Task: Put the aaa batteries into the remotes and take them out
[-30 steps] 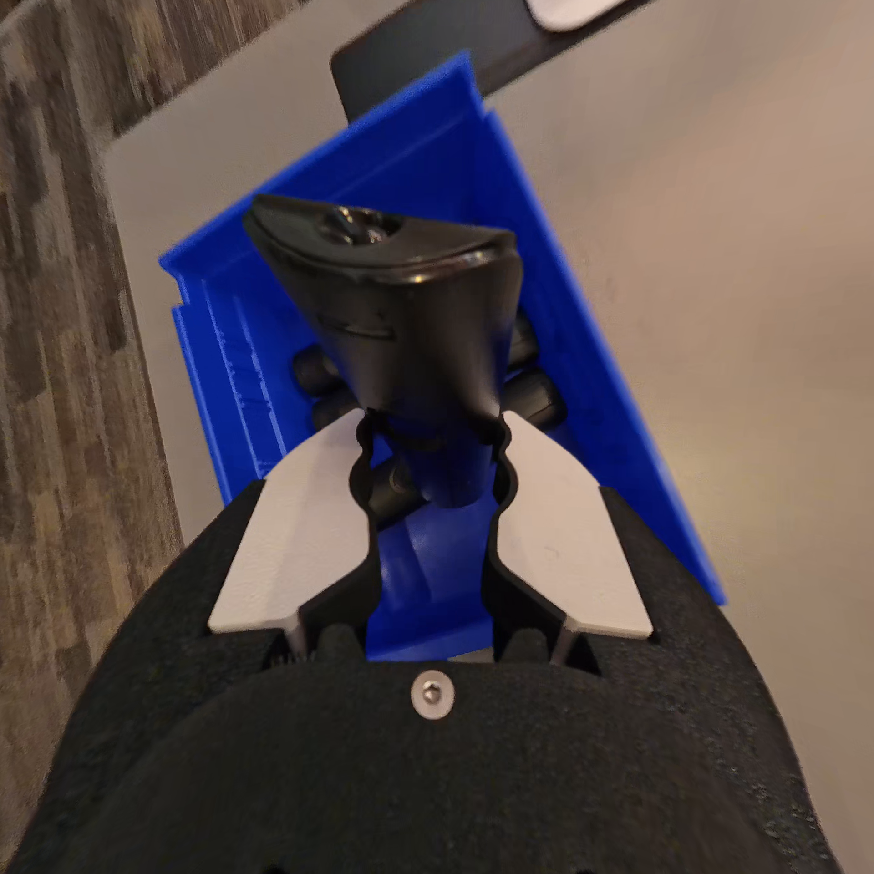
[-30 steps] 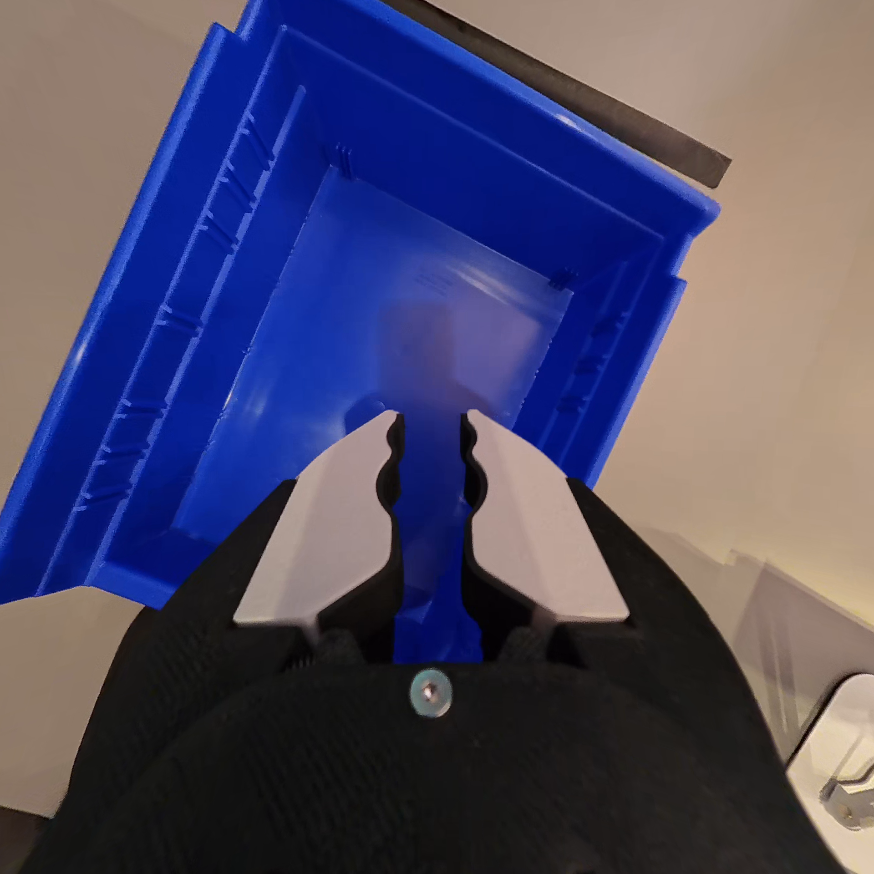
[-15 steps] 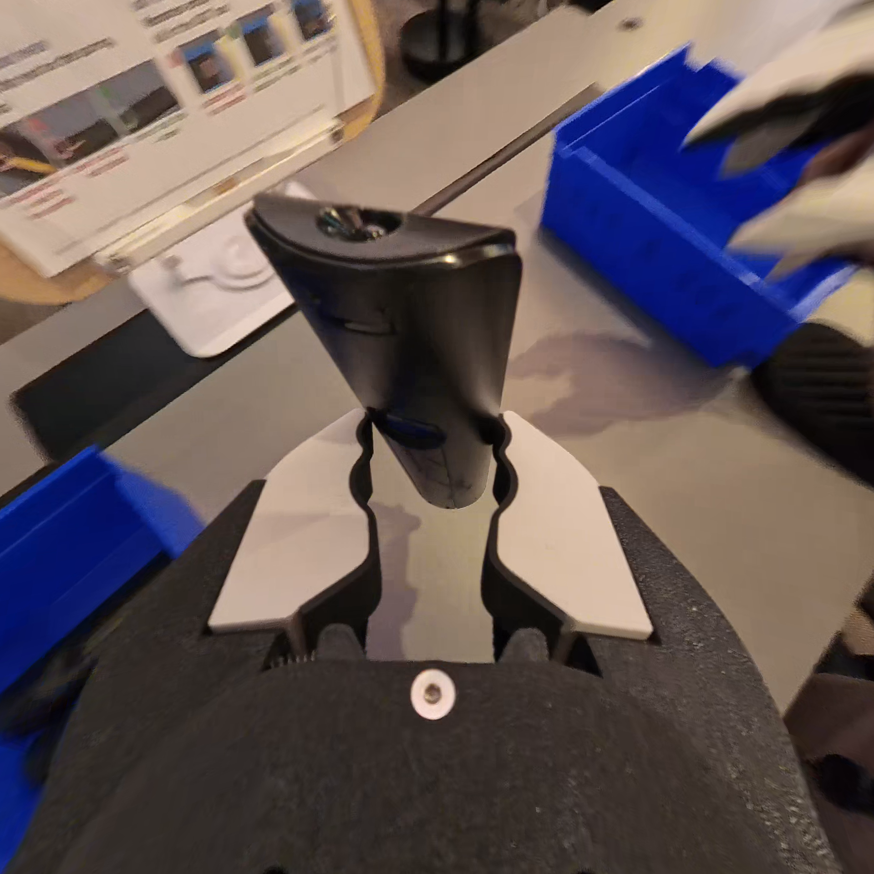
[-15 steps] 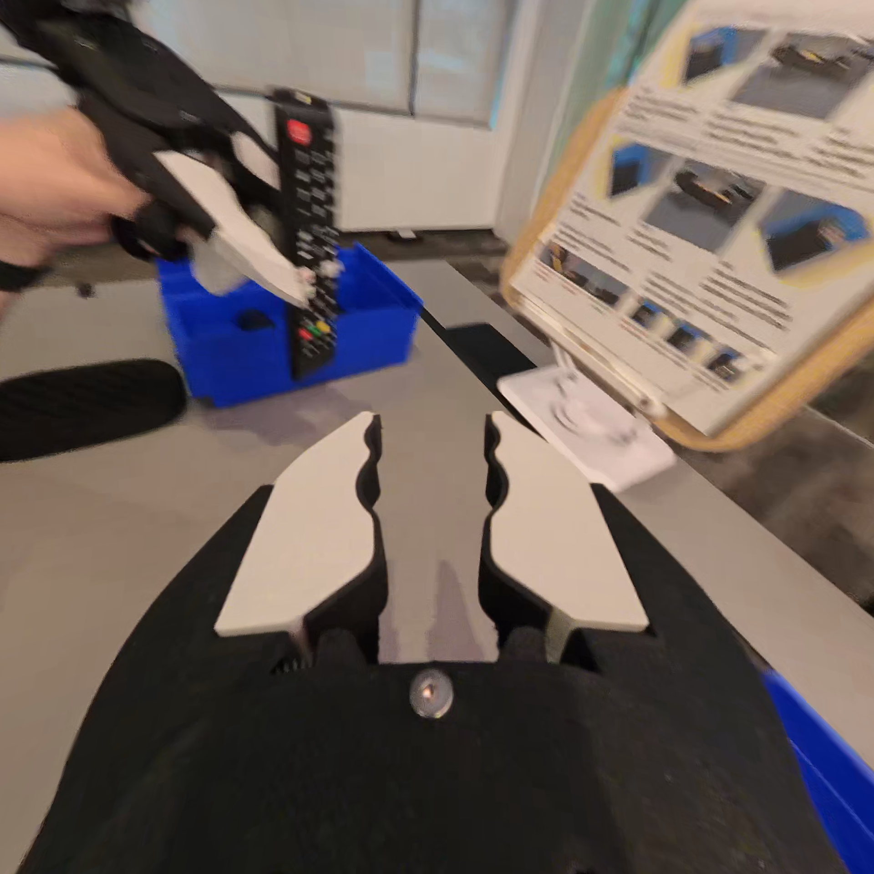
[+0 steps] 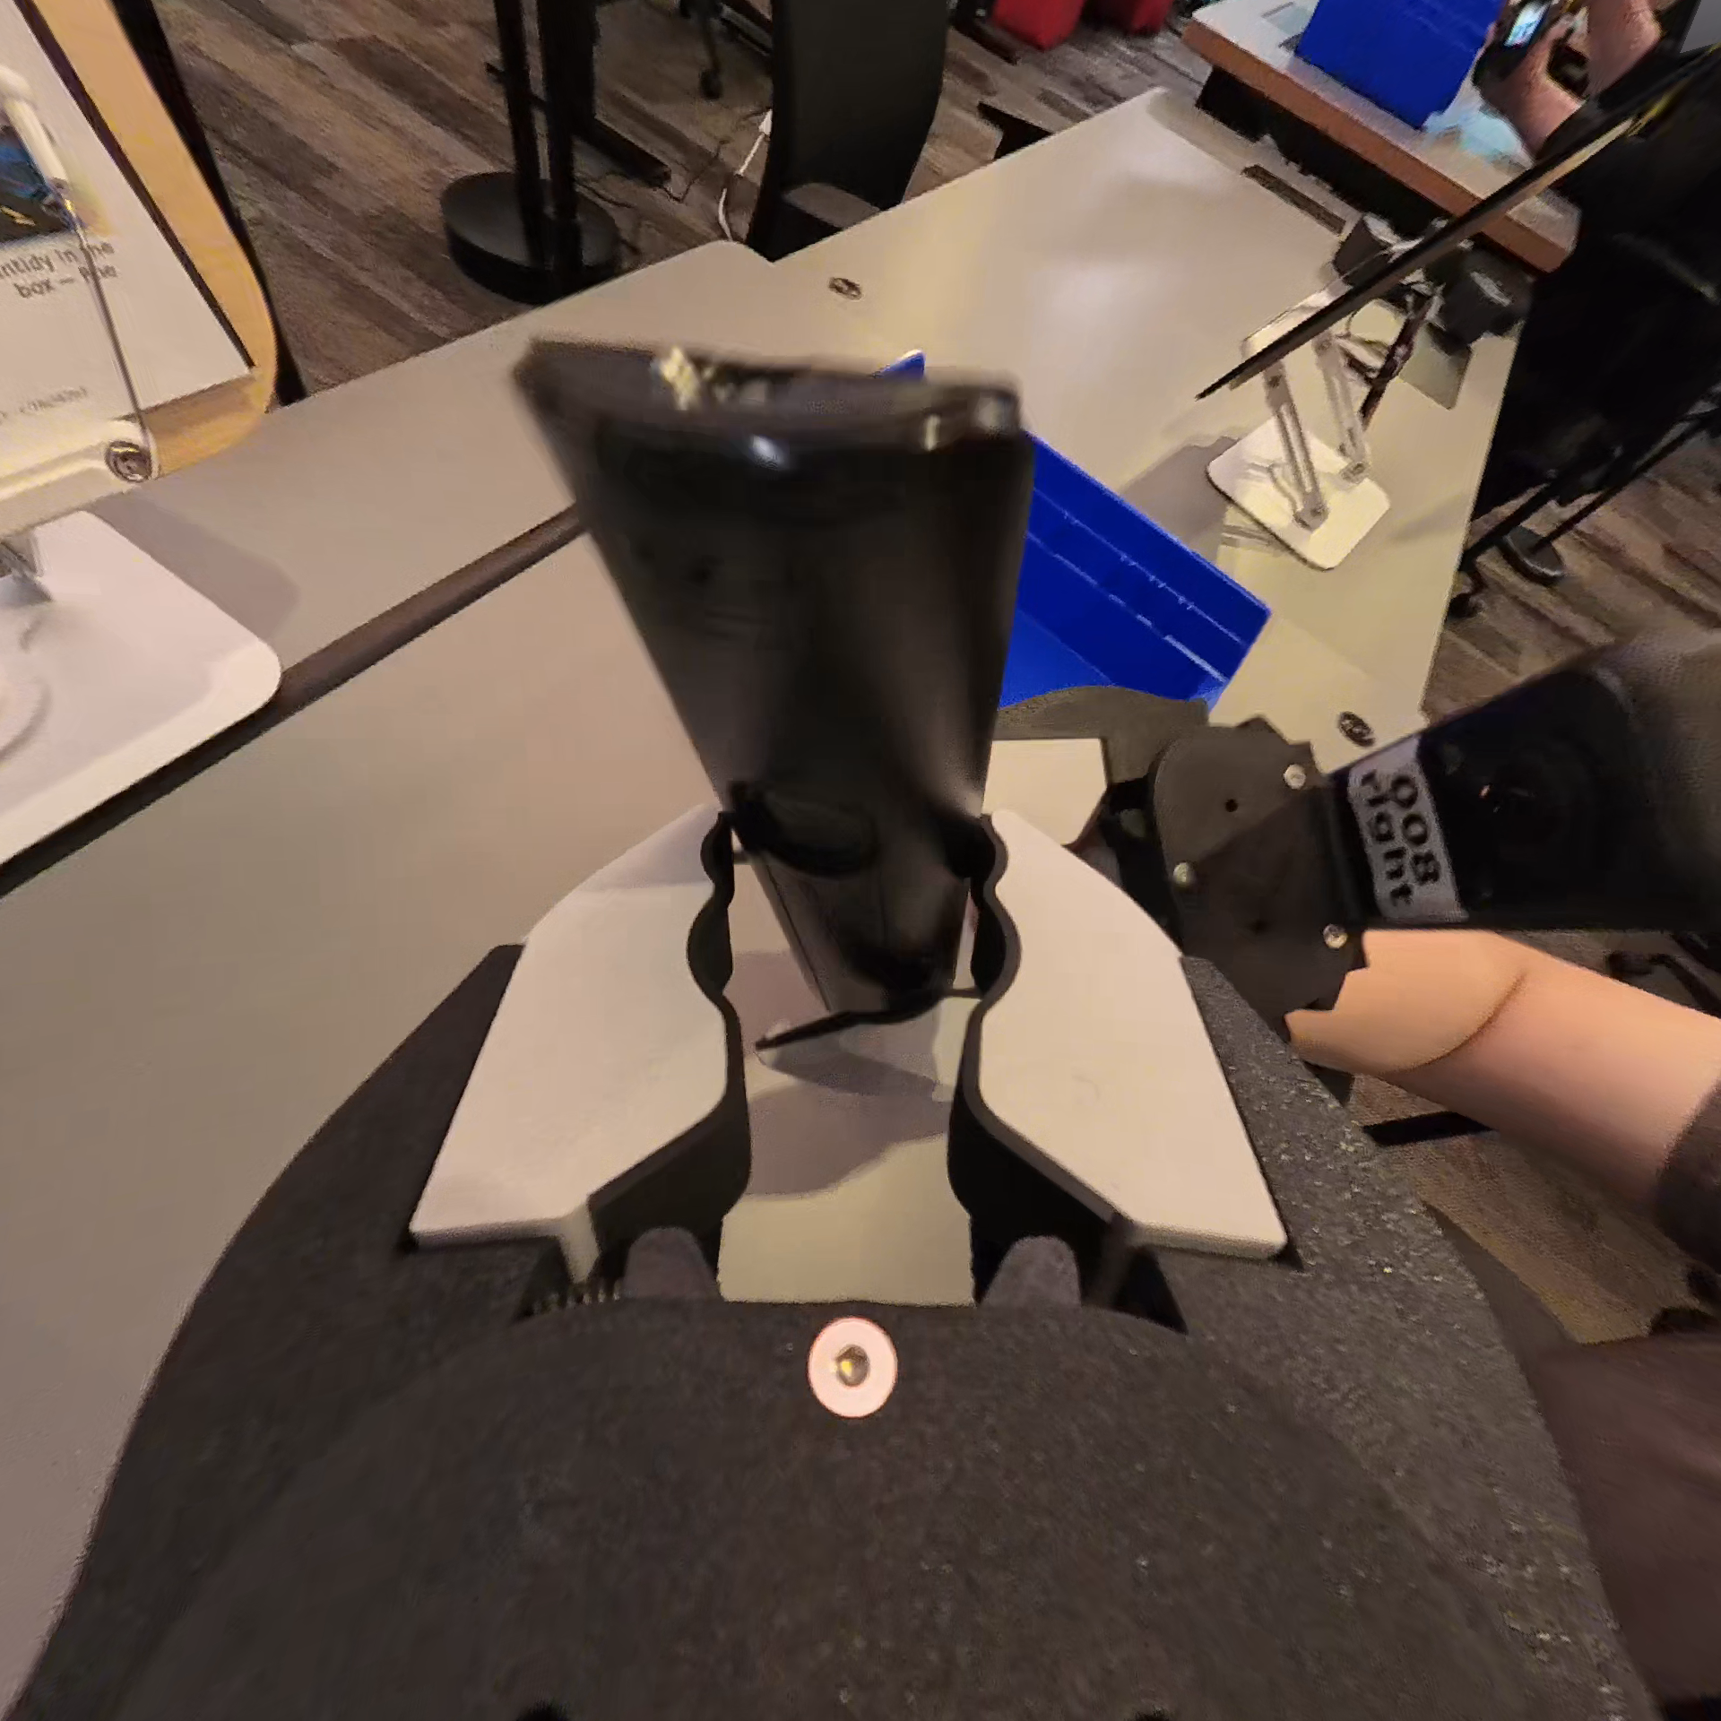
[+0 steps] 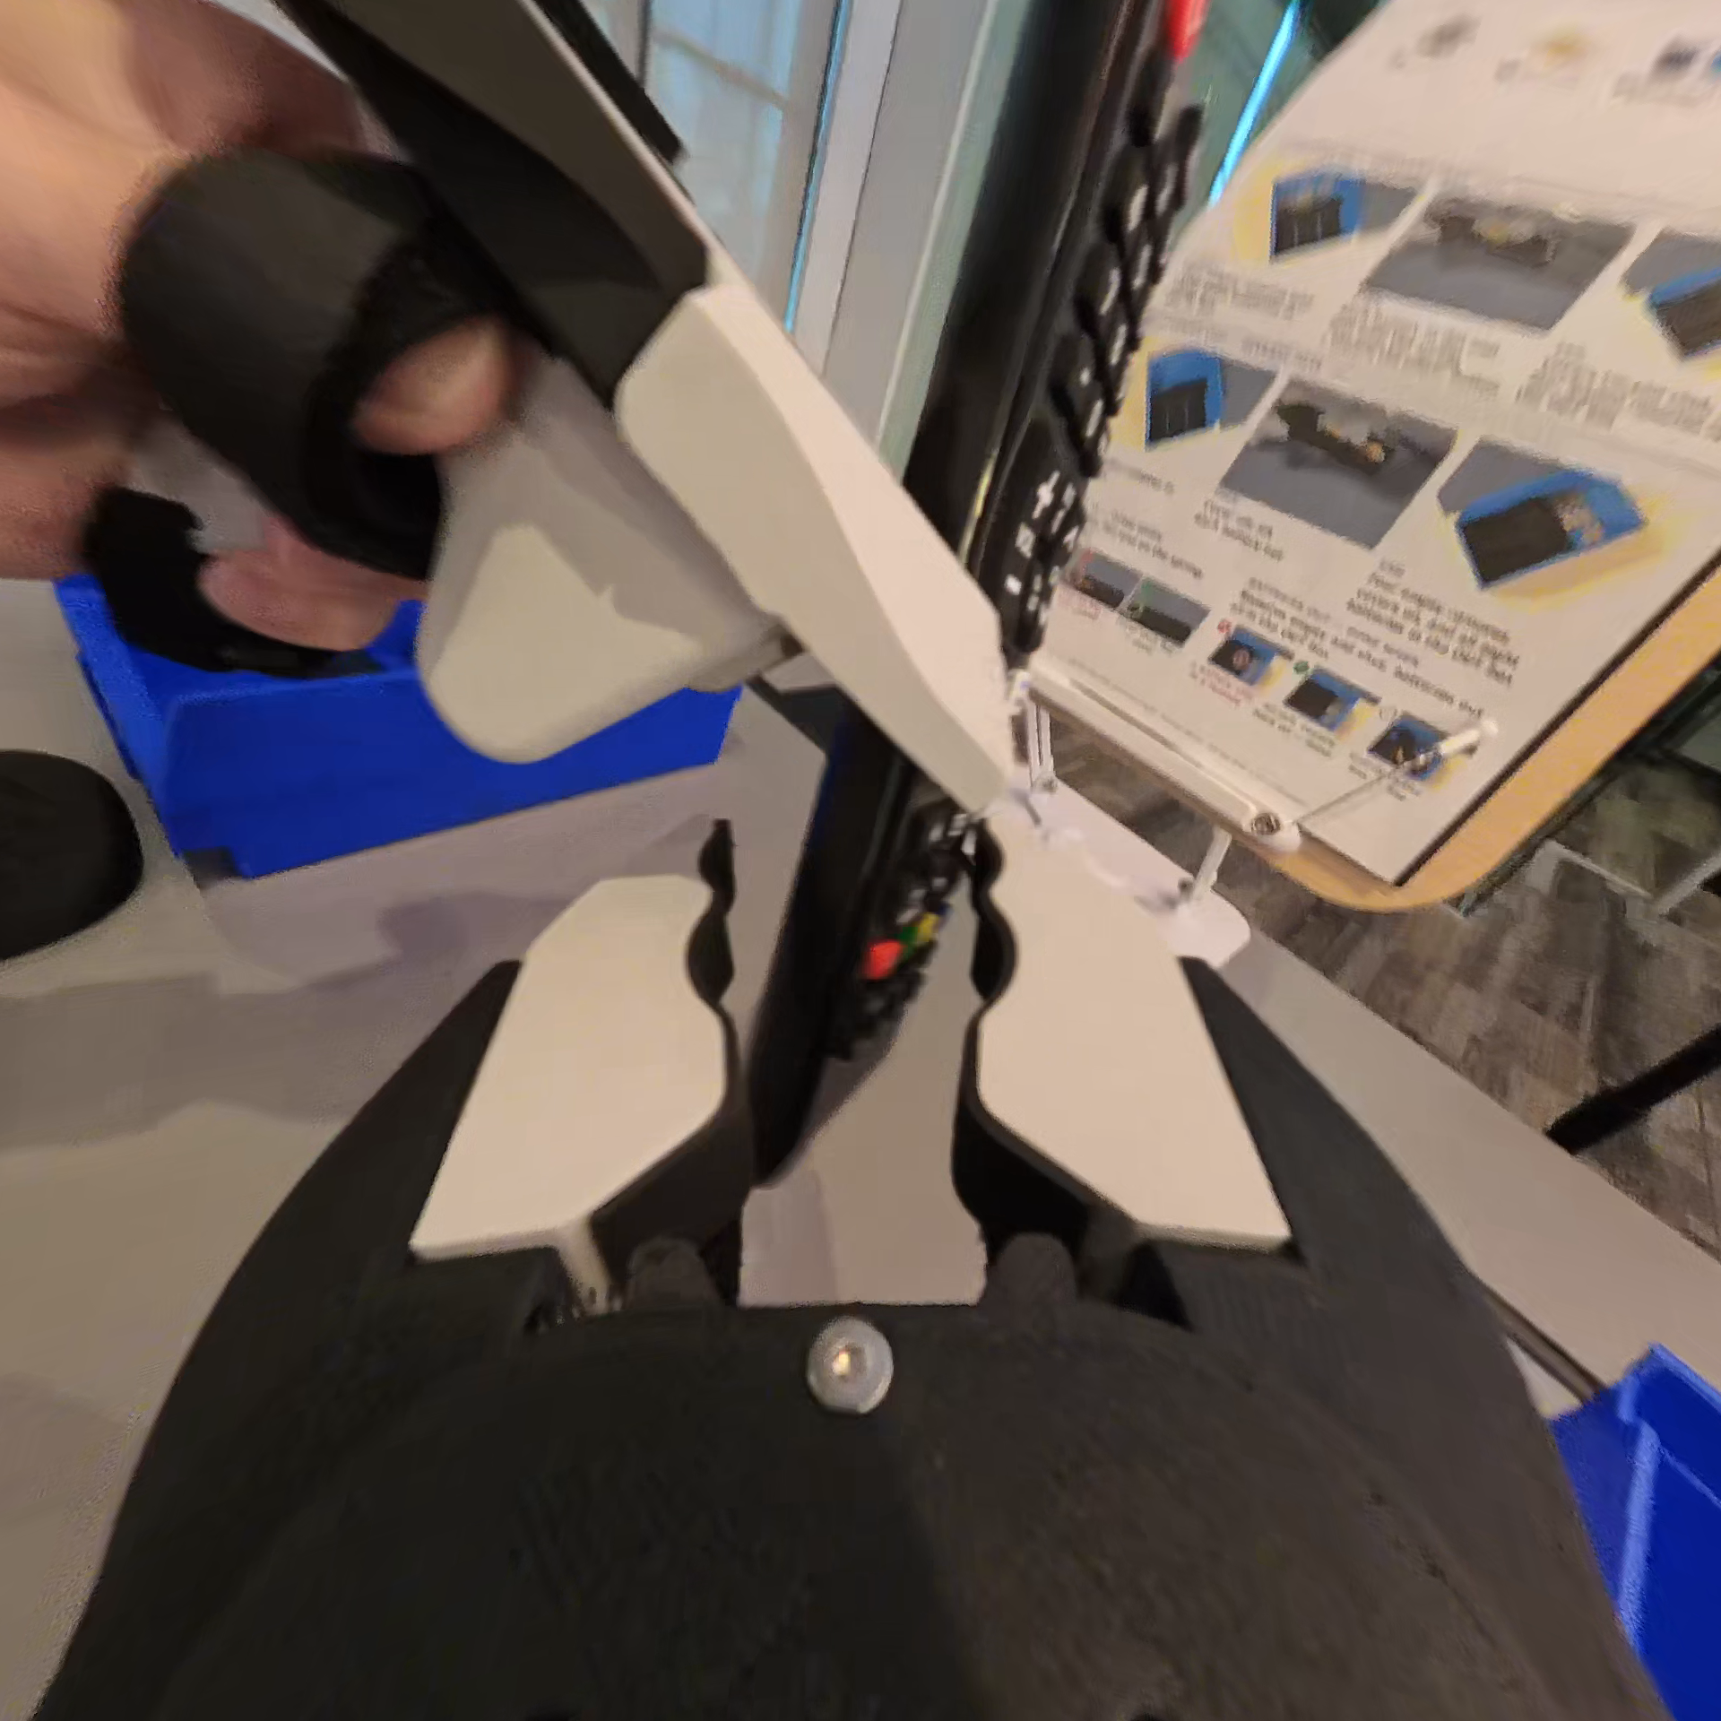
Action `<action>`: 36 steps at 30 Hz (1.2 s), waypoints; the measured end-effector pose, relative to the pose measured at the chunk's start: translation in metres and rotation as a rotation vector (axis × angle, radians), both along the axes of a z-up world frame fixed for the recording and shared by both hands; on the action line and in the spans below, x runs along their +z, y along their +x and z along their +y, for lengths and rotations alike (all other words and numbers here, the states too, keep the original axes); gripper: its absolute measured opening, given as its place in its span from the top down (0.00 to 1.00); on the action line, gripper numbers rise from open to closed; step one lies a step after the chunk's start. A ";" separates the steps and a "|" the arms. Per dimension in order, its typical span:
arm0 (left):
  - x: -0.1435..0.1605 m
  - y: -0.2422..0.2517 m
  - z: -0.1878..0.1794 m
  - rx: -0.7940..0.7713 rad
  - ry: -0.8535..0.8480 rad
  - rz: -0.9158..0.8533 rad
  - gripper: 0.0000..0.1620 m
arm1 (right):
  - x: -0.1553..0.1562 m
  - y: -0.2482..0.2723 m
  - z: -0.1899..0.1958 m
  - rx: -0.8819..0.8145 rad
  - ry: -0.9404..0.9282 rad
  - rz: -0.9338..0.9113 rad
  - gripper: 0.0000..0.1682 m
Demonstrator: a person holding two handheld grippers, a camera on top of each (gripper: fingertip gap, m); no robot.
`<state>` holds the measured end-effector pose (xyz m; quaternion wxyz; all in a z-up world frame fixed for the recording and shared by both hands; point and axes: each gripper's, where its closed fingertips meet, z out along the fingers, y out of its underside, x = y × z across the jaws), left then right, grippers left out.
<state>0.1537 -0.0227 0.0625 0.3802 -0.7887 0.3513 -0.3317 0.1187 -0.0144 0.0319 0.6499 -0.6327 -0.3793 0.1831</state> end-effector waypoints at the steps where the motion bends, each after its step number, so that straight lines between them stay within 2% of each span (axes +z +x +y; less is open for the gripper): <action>1: -0.002 0.000 0.001 -0.004 0.019 0.018 0.70 | -0.003 0.002 0.002 0.019 -0.031 -0.009 0.75; 3: 0.000 -0.003 -0.001 -0.046 0.098 0.044 0.71 | -0.007 0.002 -0.001 0.119 -0.133 -0.001 0.82; 6: 0.011 -0.017 -0.001 -0.076 0.214 0.050 0.58 | 0.004 0.002 -0.016 0.328 -0.276 0.102 0.85; 8: 0.010 -0.031 0.000 -0.092 0.263 0.076 0.51 | 0.009 0.006 -0.027 0.437 -0.387 0.112 0.85; 10: 0.007 -0.035 -0.011 -0.180 0.269 0.043 0.46 | 0.009 0.009 -0.045 0.593 -0.526 0.097 0.85; 13: 0.008 -0.034 -0.037 -0.342 0.217 -0.065 0.48 | -0.004 0.020 -0.073 0.762 -0.706 -0.018 0.85; 17: 0.008 -0.027 -0.059 -0.481 0.151 -0.144 0.48 | -0.033 0.029 -0.094 0.824 -0.818 -0.211 0.85; 21: -0.022 -0.022 -0.075 -0.638 0.126 -0.037 0.54 | -0.048 0.034 -0.112 0.906 -0.944 -0.285 0.85; 24: -0.047 -0.016 -0.076 -0.669 0.116 0.051 0.65 | -0.060 0.038 -0.116 0.912 -1.015 -0.335 0.85; 26: -0.057 -0.012 -0.078 -0.677 0.098 0.063 0.67 | -0.066 0.039 -0.118 0.922 -1.042 -0.358 0.85; 27: -0.061 -0.011 -0.077 -0.678 0.096 0.068 0.72 | -0.069 0.040 -0.119 0.930 -1.052 -0.369 0.85; 28: -0.063 -0.011 -0.077 -0.681 0.094 0.069 0.78 | -0.070 0.041 -0.120 0.940 -1.061 -0.376 0.85; 30: -0.064 -0.010 -0.080 -0.707 0.071 0.027 0.80 | -0.071 0.042 -0.121 0.954 -1.073 -0.377 0.85; 33: -0.064 -0.009 -0.078 -0.703 0.018 -0.028 0.82 | -0.069 0.043 -0.118 0.963 -1.072 -0.346 0.84; 36: -0.059 -0.011 -0.070 -0.660 0.000 -0.077 0.83 | -0.057 0.041 -0.104 0.941 -1.041 -0.239 0.83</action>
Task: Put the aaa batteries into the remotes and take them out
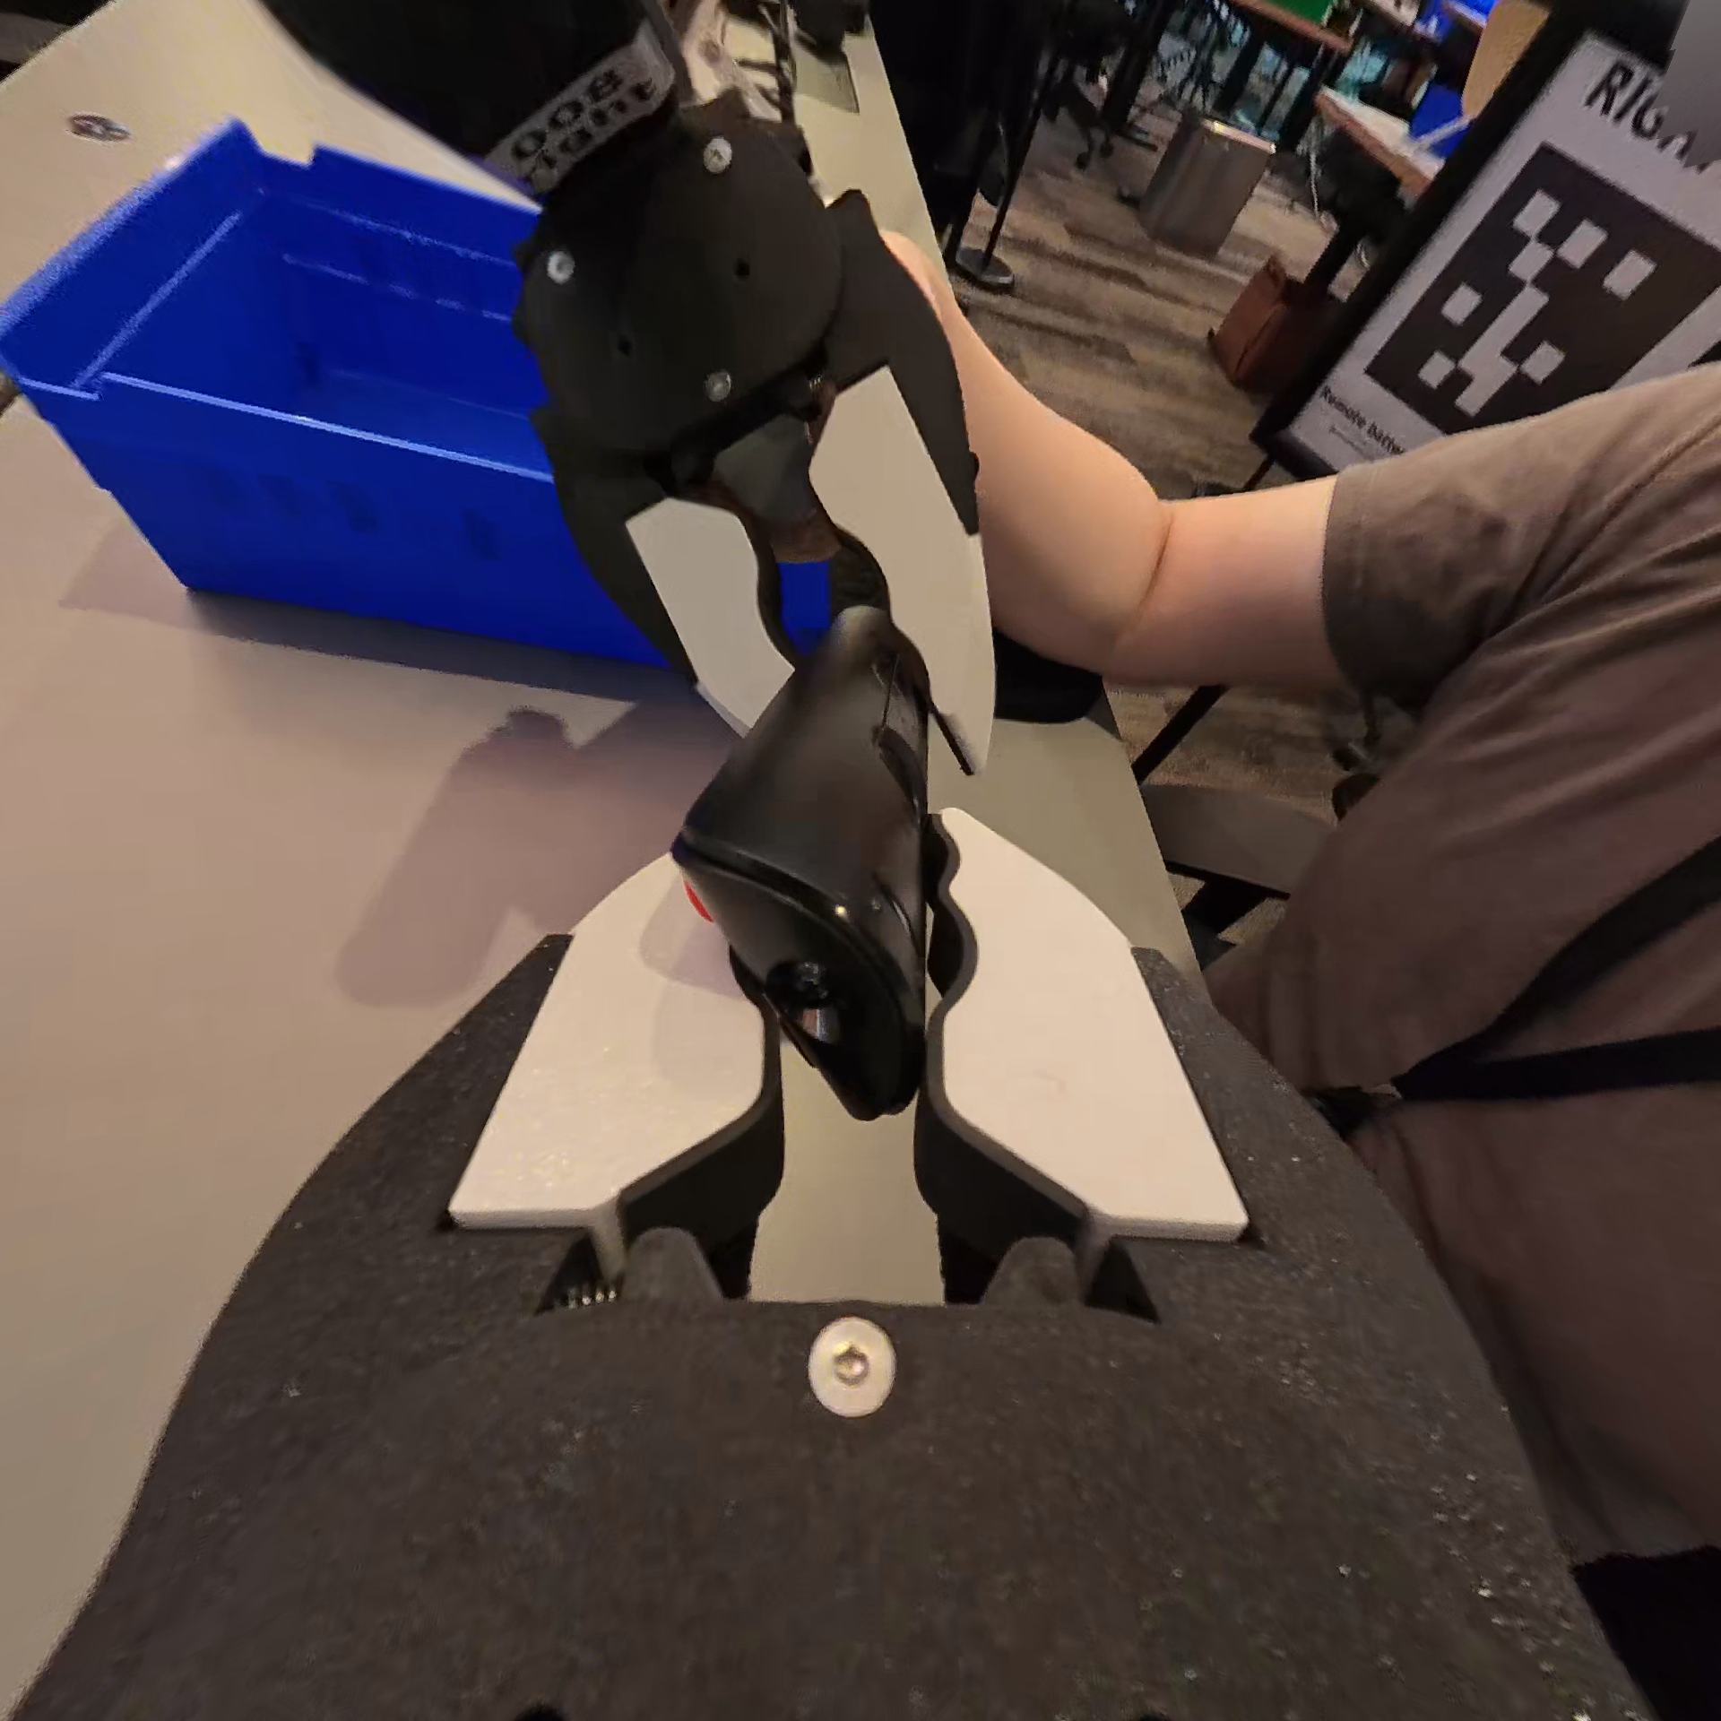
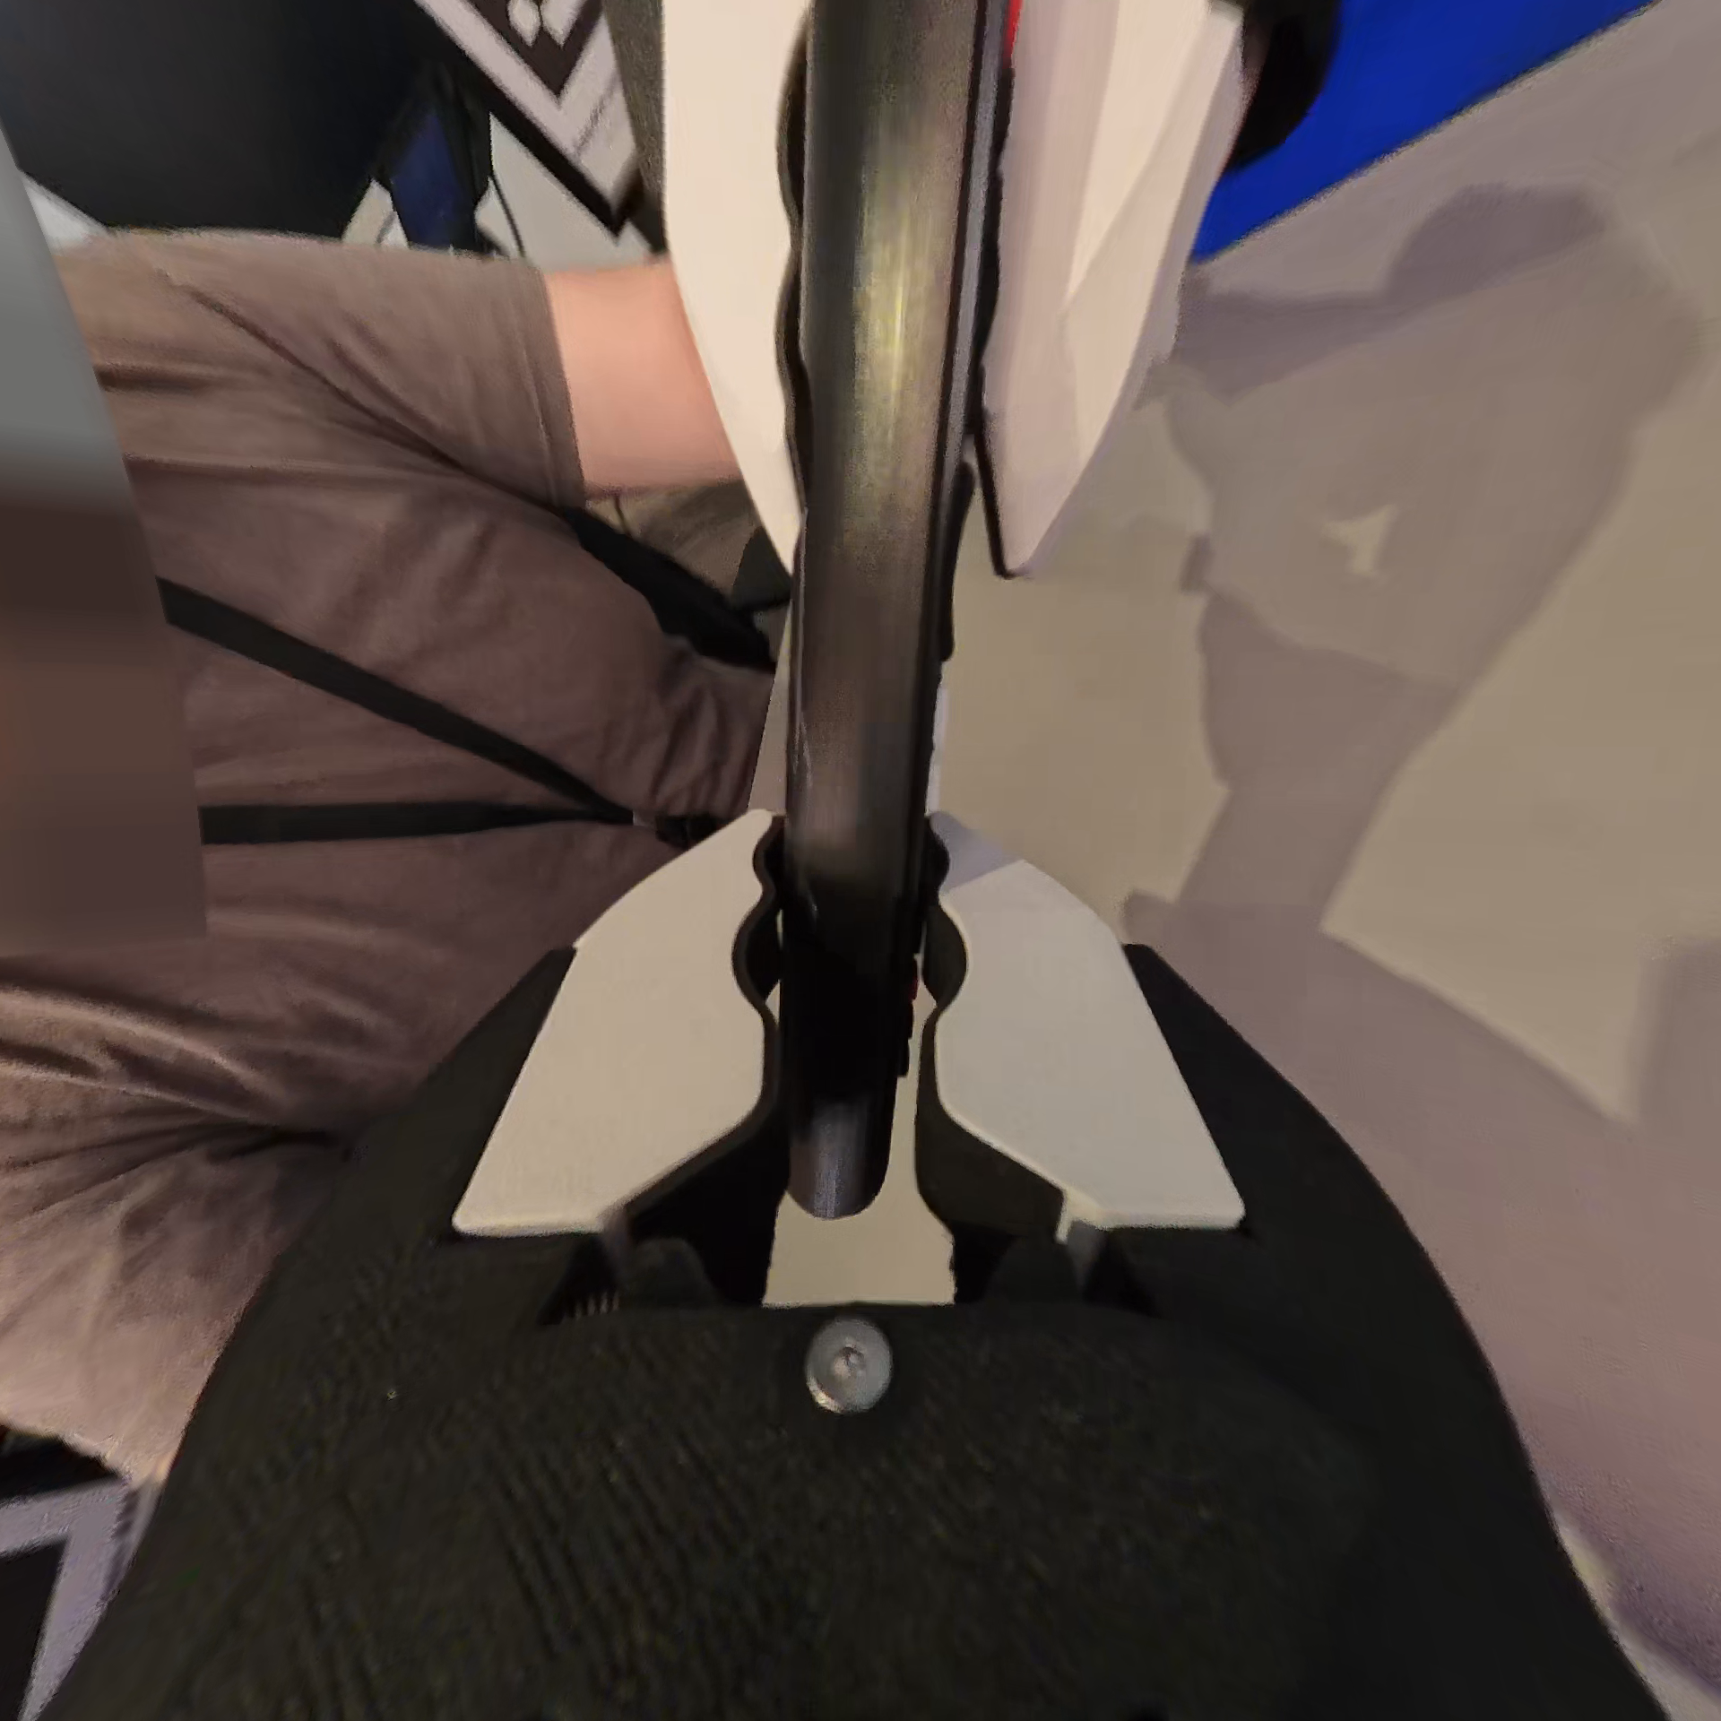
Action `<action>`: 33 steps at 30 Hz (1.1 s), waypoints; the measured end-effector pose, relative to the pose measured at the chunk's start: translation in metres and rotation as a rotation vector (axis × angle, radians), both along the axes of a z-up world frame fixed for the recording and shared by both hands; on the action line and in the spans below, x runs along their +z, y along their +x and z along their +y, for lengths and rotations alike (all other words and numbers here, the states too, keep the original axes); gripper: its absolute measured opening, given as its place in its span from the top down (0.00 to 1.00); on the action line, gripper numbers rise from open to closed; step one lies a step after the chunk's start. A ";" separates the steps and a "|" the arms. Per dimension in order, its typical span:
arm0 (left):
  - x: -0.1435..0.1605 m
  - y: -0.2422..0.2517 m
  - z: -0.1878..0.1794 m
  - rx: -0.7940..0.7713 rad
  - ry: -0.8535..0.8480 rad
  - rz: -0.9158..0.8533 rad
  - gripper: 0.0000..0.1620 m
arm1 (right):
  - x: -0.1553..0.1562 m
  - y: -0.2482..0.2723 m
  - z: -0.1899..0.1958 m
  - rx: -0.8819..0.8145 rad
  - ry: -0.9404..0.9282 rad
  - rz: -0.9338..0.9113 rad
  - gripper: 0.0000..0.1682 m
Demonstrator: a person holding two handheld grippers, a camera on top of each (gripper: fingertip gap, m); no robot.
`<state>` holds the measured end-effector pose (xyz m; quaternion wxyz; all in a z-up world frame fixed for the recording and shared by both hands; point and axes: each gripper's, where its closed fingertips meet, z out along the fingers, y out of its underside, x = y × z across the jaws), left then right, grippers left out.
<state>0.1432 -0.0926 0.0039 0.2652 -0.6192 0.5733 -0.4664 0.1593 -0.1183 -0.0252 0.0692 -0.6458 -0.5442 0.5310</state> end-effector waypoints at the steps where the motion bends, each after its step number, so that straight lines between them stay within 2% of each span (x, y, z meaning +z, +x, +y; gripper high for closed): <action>1: 0.002 -0.001 0.004 0.020 -0.010 -0.008 0.83 | 0.007 -0.002 0.007 -0.037 0.008 0.039 0.81; 6: 0.025 -0.012 0.032 0.156 -0.011 -0.139 0.83 | 0.046 -0.004 0.044 -0.257 0.128 0.261 0.65; 9: 0.047 -0.022 0.048 0.242 0.007 -0.250 0.83 | 0.075 0.000 0.078 -0.485 0.165 0.408 0.65; 11: 0.063 -0.028 0.052 0.277 0.007 -0.334 0.83 | 0.088 0.004 0.089 -0.574 0.128 0.494 0.65; 14: 0.075 -0.034 0.052 0.297 0.027 -0.396 0.83 | 0.099 0.003 0.083 -0.547 0.063 0.568 0.70; 16: 0.075 -0.035 0.052 0.311 0.048 -0.394 0.83 | 0.100 0.002 0.078 -0.526 0.053 0.574 0.84; 19: 0.076 -0.035 0.050 0.310 0.075 -0.406 0.82 | 0.097 0.001 0.077 -0.535 0.048 0.551 0.85; 23: 0.068 -0.031 0.039 0.249 0.025 -0.368 0.77 | 0.097 0.003 0.076 -0.533 0.017 0.554 0.86; 33: 0.052 -0.026 0.053 0.331 0.142 -0.276 0.67 | 0.092 0.004 0.078 -0.548 0.015 0.522 0.86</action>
